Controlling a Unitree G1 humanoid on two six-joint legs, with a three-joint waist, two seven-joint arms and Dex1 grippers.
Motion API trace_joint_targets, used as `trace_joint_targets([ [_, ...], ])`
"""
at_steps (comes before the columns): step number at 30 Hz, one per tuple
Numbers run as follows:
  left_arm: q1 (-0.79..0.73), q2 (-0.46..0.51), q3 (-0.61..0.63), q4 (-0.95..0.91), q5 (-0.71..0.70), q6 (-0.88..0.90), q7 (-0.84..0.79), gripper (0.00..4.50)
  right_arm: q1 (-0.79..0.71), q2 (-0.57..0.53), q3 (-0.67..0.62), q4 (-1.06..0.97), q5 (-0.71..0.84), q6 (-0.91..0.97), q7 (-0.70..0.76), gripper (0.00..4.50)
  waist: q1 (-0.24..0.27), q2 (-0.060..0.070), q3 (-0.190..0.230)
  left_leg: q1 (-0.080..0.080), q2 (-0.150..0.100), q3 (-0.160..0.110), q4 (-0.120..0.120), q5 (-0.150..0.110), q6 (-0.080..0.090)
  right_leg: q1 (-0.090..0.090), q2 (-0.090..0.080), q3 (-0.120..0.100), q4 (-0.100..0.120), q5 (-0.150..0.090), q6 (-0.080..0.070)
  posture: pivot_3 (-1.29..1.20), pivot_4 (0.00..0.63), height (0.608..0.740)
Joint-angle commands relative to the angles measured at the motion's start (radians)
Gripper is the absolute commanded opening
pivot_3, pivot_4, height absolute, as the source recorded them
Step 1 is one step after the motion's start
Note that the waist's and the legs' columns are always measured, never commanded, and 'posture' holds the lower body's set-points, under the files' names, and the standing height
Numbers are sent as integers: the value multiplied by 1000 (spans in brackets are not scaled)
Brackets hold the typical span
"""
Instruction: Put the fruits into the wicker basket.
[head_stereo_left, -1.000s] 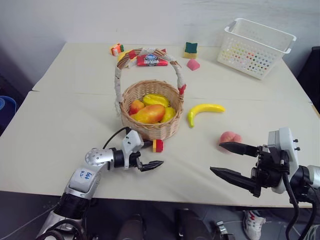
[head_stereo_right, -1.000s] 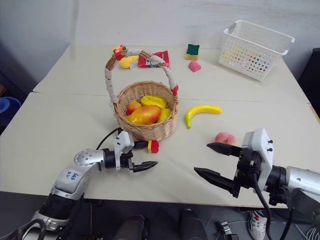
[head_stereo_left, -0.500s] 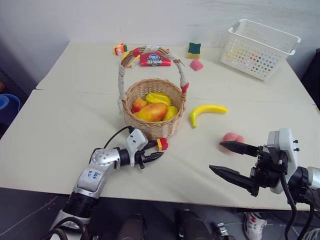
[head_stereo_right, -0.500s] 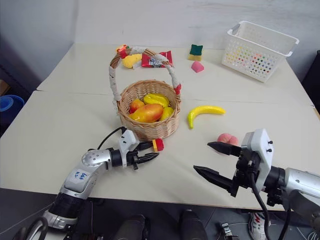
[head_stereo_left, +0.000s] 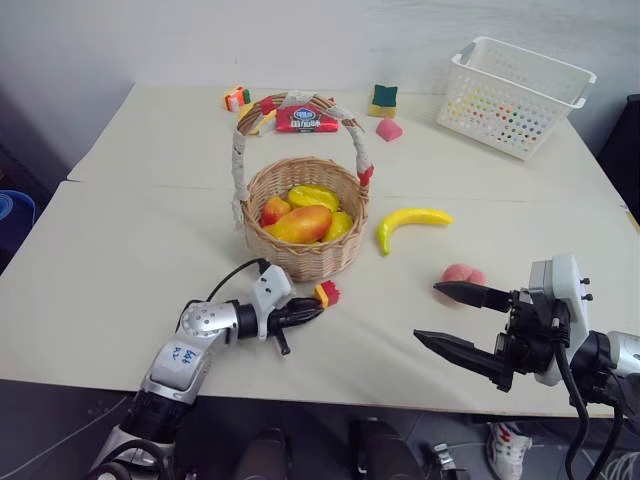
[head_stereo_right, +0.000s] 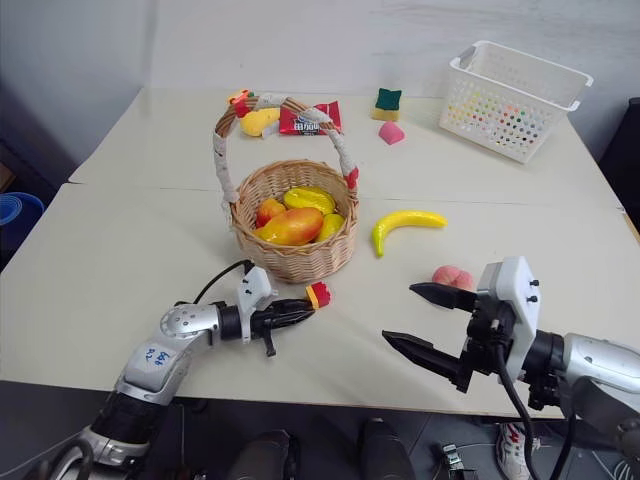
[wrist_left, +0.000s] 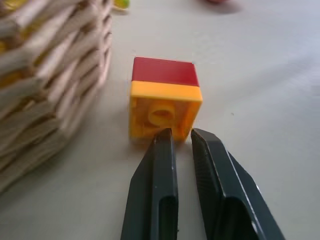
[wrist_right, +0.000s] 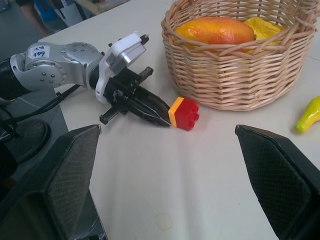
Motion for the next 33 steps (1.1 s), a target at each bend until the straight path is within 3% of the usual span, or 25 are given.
trace_joint_targets([
  [1,19,18,13,-47,-22,7,-20,610,-18,5,2,-6,8,-24,-2,4500,1,0,0,0,0,0,0,0,0,0,0,0,0,0,0,0,150,740],
  [10,47,14,47,-89,-59,13,-23,610,-34,4,18,3,5,-21,1,4500,0,0,0,0,0,0,0,0,0,0,0,0,0,0,0,0,150,740],
  [13,49,19,51,-93,-35,-21,-3,1234,-33,2,19,7,1,-20,11,4500,1,0,0,0,0,0,0,0,0,0,0,0,0,0,0,0,150,740],
  [22,34,3,101,-124,-65,23,48,3905,-42,-1,21,22,-12,-22,28,4500,1,0,0,0,0,0,0,0,0,0,0,0,0,0,0,0,150,740],
  [33,-46,-87,0,-24,-7,17,84,3905,-44,-2,12,16,-13,-23,23,4500,3,0,0,-1,0,0,0,0,0,0,0,0,-1,0,0,0,150,740],
])
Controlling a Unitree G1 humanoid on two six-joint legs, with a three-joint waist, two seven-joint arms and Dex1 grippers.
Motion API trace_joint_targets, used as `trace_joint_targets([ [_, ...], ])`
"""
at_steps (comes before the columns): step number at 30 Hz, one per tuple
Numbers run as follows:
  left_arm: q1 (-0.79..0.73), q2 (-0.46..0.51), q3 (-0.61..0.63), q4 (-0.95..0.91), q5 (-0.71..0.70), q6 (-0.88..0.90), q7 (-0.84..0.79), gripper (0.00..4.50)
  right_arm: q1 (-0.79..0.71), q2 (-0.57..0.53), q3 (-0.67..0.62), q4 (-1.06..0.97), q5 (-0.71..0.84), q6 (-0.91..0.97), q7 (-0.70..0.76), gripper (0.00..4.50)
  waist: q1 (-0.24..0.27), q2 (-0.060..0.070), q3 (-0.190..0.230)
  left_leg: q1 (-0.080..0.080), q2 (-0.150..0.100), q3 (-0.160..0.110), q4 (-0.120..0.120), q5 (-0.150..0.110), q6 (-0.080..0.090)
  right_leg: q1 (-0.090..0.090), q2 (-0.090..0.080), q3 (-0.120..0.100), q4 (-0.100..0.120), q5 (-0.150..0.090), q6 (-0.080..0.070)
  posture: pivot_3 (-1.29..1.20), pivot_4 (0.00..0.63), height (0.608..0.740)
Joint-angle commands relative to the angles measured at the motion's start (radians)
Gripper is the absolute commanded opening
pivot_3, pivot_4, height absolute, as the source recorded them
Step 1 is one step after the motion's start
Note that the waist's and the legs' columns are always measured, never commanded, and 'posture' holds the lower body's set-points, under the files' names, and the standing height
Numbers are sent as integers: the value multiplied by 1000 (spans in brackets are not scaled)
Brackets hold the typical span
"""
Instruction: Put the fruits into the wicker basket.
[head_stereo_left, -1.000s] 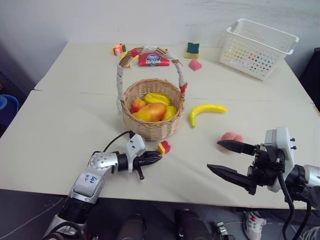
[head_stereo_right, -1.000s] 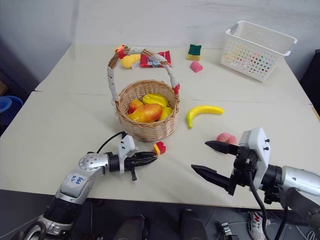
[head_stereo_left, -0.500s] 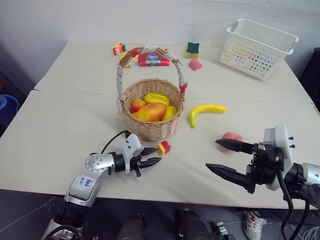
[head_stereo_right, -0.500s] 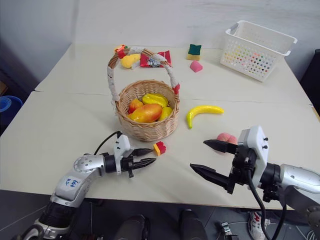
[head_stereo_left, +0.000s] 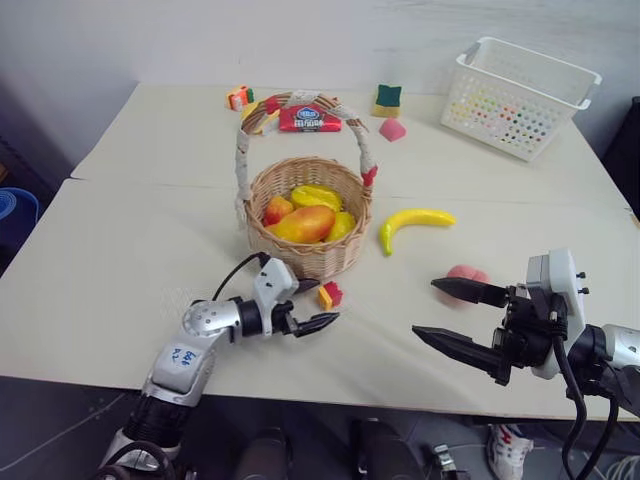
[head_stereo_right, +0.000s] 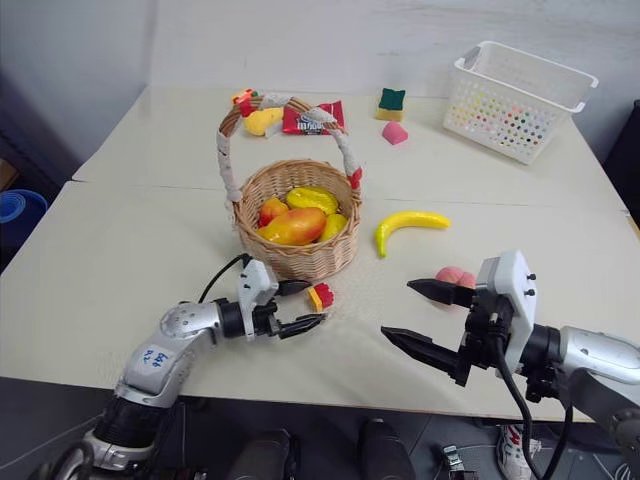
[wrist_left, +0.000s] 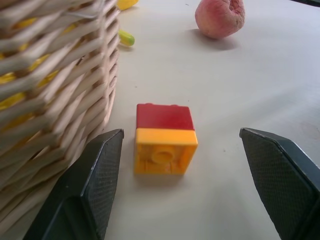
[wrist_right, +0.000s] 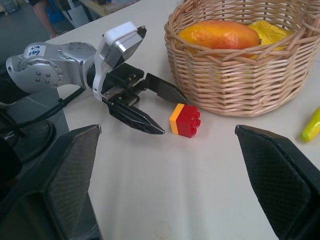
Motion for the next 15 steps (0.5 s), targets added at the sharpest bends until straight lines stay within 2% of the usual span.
trace_joint_targets([
  [1,-37,-30,-23,35,23,-8,28,3905,-2,1,-20,-16,0,-24,-2,4500,0,0,0,0,0,0,0,0,0,0,0,0,0,0,0,0,150,740],
  [8,-87,-55,-69,97,62,-32,14,3905,16,4,-26,-37,6,-25,-17,4500,0,0,0,0,0,0,0,0,0,0,1,0,0,0,0,0,150,740],
  [15,-63,2,-40,67,57,-34,-10,1844,8,2,-28,-30,7,-26,-20,4500,-1,0,0,0,0,0,0,0,0,0,1,0,0,0,0,0,150,740],
])
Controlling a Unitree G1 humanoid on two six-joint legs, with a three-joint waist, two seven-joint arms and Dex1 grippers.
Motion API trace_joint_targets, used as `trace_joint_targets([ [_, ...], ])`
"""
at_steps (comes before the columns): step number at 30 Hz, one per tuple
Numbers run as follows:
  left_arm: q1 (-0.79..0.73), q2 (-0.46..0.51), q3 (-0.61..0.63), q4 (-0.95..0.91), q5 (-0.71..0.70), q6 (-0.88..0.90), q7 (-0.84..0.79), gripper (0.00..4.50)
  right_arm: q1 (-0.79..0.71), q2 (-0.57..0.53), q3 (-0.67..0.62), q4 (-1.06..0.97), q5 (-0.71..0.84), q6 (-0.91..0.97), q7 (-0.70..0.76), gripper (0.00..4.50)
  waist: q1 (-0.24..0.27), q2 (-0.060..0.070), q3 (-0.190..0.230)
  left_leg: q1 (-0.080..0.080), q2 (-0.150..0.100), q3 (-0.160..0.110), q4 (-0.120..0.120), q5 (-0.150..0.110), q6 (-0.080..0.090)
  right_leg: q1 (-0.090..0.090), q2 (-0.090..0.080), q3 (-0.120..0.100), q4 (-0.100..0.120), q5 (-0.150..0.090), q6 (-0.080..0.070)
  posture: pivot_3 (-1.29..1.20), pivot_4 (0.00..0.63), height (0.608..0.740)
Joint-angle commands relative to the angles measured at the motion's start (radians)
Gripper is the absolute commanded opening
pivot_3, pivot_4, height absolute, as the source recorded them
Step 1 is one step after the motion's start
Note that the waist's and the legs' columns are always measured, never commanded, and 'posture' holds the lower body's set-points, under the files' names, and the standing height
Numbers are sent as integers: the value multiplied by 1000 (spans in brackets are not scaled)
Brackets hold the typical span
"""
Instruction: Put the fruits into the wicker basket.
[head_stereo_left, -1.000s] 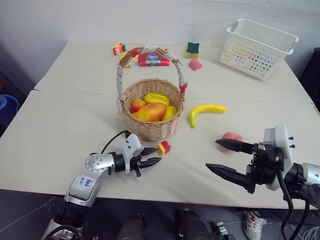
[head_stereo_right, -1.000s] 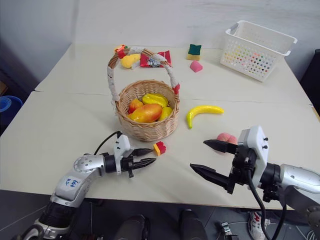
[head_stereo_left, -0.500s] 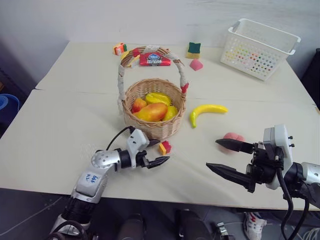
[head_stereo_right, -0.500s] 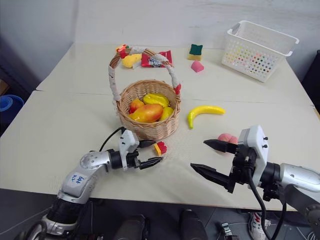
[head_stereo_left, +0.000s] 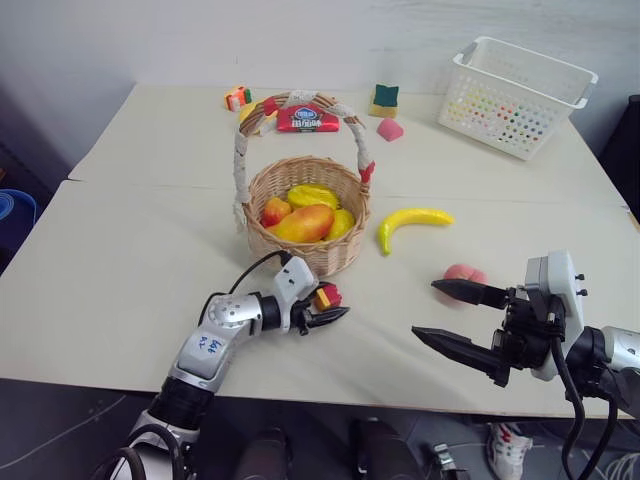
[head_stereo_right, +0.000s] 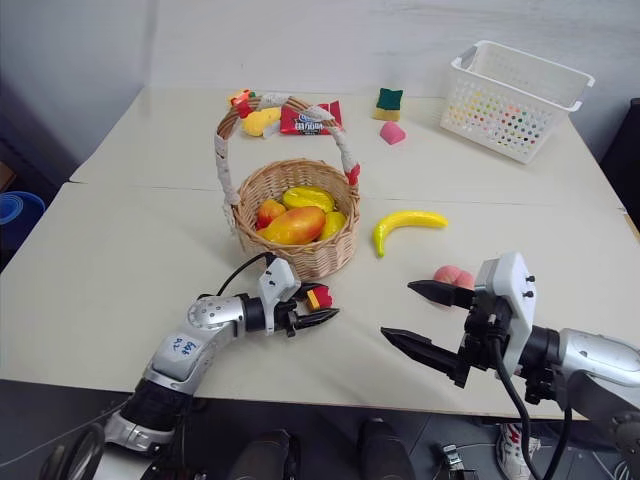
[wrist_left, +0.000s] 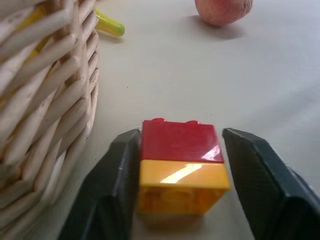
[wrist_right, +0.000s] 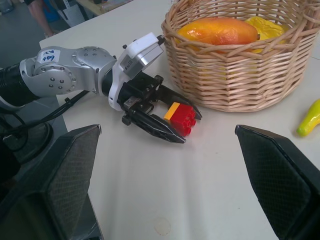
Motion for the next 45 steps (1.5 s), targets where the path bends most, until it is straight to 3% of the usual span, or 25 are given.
trace_joint_targets([
  [1,20,40,27,-59,-5,-2,-17,1521,-5,2,-23,-20,6,-26,-3,4500,-2,0,0,0,0,0,0,0,0,0,0,0,0,0,0,0,150,740],
  [6,122,107,116,-224,-84,57,-25,1516,-35,-1,10,2,-5,-28,16,4500,-4,0,0,0,1,0,-1,0,0,0,0,0,0,0,0,0,150,740],
  [9,242,137,329,-333,-184,152,52,1516,-77,-2,42,29,-11,-31,29,4500,-8,0,0,0,1,0,-1,0,0,0,-1,0,-1,0,0,0,150,740],
  [13,289,189,586,-217,-175,185,185,1516,-132,2,98,57,-27,-36,51,4500,-4,0,0,0,1,-2,-1,0,0,0,-1,-1,0,0,0,0,150,740],
  [16,262,221,659,-82,-157,156,233,1516,-171,7,132,81,-34,-35,65,4500,-4,0,0,0,1,-2,-1,0,0,0,-1,-2,0,0,0,0,150,740],
  [18,248,235,667,-16,-143,131,240,1516,-190,7,151,96,-44,-36,76,4500,1,0,0,0,0,-3,-1,0,0,0,-2,-3,-1,0,0,0,150,740],
  [27,271,291,693,-8,-152,89,188,4400,-228,1,156,138,-88,-32,107,4500,-2,-1,0,-7,-1,-10,-3,0,-2,-2,-5,-11,-9,0,0,0,150,740],
  [30,295,362,766,-97,-285,165,69,4460,-185,6,100,126,-83,-26,76,4500,-4,-1,0,-18,0,-12,-2,5,-10,-13,-4,-12,-6,0,-1,0,150,740],
  [37,296,577,875,-332,-656,419,-175,4460,-62,34,-26,173,-149,-42,1,4500,-1,0,0,-17,-1,-14,-2,5,-9,-8,-6,-15,-9,-1,-1,0,150,740],
  [39,272,622,849,-366,-711,442,-225,4460,-57,49,-33,218,-191,-51,-19,4500,-4,0,0,-16,-2,-14,-2,6,-9,-8,-7,-14,-8,-1,-1,0,150,740],
  [42,191,673,704,-434,-701,400,-305,4460,-78,69,13,325,-322,-107,-57,4500,-4,1,0,-15,-2,-15,-2,7,-9,-8,-6,-15,-7,0,-2,0,150,740],
  [45,78,656,569,-452,-675,364,-320,4460,-113,94,56,406,-399,-142,-63,4500,-4,2,0,-15,-3,-14,-3,8,-10,-8,-5,-14,-5,0,-2,0,150,740],
])
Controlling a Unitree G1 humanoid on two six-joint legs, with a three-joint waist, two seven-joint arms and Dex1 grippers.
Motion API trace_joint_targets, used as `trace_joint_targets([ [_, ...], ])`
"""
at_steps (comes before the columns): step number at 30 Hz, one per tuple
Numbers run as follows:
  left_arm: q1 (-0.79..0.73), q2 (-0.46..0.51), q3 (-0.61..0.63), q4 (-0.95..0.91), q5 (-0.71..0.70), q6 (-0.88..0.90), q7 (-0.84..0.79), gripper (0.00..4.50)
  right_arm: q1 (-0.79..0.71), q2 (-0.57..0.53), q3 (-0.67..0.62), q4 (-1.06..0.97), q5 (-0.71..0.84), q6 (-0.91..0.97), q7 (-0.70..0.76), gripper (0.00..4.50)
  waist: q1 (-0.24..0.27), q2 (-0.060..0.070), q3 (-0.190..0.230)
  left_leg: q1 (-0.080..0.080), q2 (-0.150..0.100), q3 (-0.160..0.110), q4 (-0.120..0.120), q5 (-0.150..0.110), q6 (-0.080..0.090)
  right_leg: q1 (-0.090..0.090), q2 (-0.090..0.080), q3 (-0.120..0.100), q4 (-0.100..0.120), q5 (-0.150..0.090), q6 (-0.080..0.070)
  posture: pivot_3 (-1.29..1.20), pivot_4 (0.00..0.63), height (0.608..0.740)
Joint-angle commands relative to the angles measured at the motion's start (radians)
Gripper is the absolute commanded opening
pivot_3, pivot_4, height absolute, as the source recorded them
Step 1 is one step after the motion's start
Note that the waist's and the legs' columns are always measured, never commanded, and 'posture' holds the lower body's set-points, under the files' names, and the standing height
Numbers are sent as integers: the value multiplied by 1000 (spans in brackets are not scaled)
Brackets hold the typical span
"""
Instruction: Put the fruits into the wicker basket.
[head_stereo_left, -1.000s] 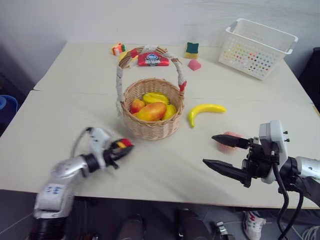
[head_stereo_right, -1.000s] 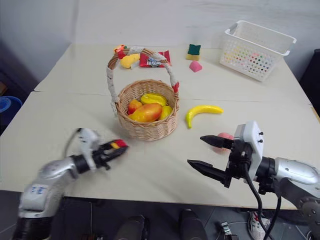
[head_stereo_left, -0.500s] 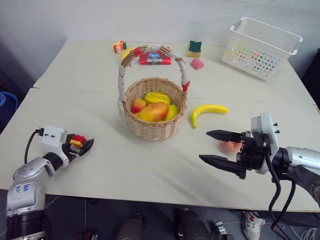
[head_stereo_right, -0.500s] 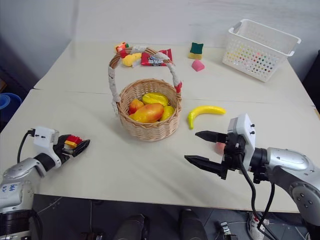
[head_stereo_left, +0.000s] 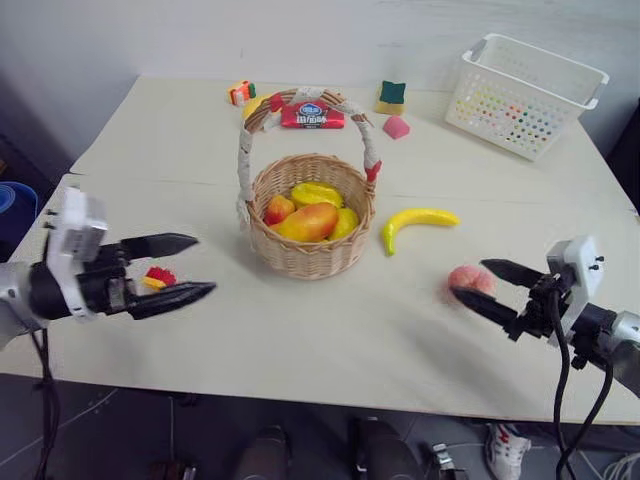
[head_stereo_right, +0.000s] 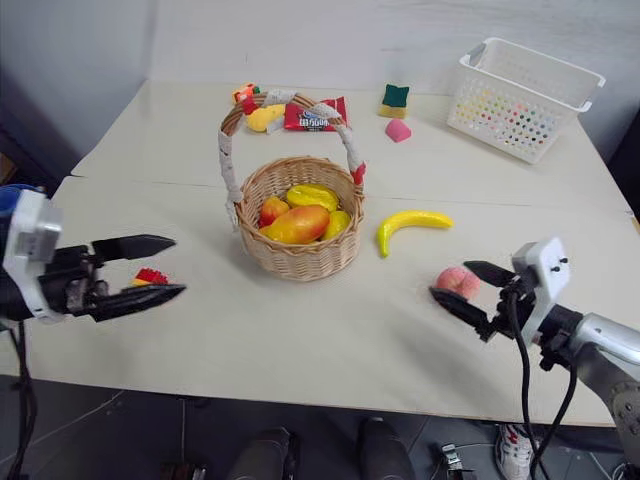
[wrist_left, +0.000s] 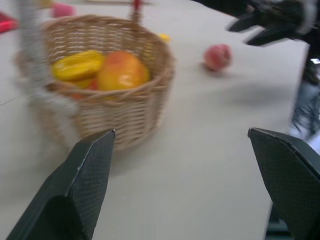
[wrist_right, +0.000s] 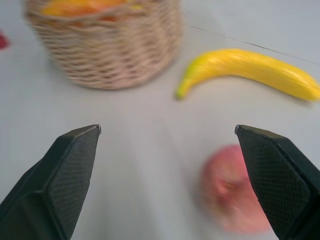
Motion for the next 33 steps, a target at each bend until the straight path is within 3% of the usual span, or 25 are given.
trace_joint_targets([
  [1,-110,-21,-123,-28,15,-47,-16,4460,-38,23,40,65,-81,-61,-4,4500,0,0,0,0,0,0,0,0,0,0,0,0,1,0,0,0,150,740],
  [6,-233,-84,-246,2,46,-72,-10,4460,-119,66,99,189,-137,-64,-1,4500,-8,0,0,0,-1,3,1,2,1,-3,2,3,7,0,0,0,150,740],
  [13,-288,-130,-285,26,70,-86,8,4460,-178,133,106,272,-105,-5,16,4500,-13,0,0,0,-1,3,3,2,1,-3,2,4,12,0,0,0,150,740],
  [16,-293,-135,-295,39,93,-102,1,4500,-195,157,104,293,-119,6,2,3906,-12,0,0,0,-1,3,3,2,1,-3,2,4,12,0,0,0,150,740],
  [20,-313,-142,-291,58,94,-105,6,4500,-179,169,71,257,-74,27,28,2756,-12,0,0,-1,-1,3,3,2,1,-3,2,3,13,0,0,0,150,740],
  [23,-316,-142,-276,76,95,-106,11,4500,-139,153,52,154,3,52,93,2670,-9,0,0,0,-1,2,3,2,1,-3,2,3,13,0,0,0,150,740],
  [25,-307,-133,-244,90,80,-92,21,4500,-132,131,66,-23,157,118,138,2670,-11,1,1,-1,-1,2,3,2,1,-4,2,3,13,0,0,0,150,740],
  [28,-293,-120,-197,99,59,-70,40,4500,-234,143,145,-175,264,185,72,2670,-31,1,1,0,-1,2,3,2,2,-4,2,3,14,0,0,0,150,740],
  [33,-267,-102,-143,88,47,-53,65,4500,-604,347,389,-73,118,191,-130,2670,-44,1,1,2,0,0,3,3,2,-4,2,2,14,0,0,0,150,740],
])
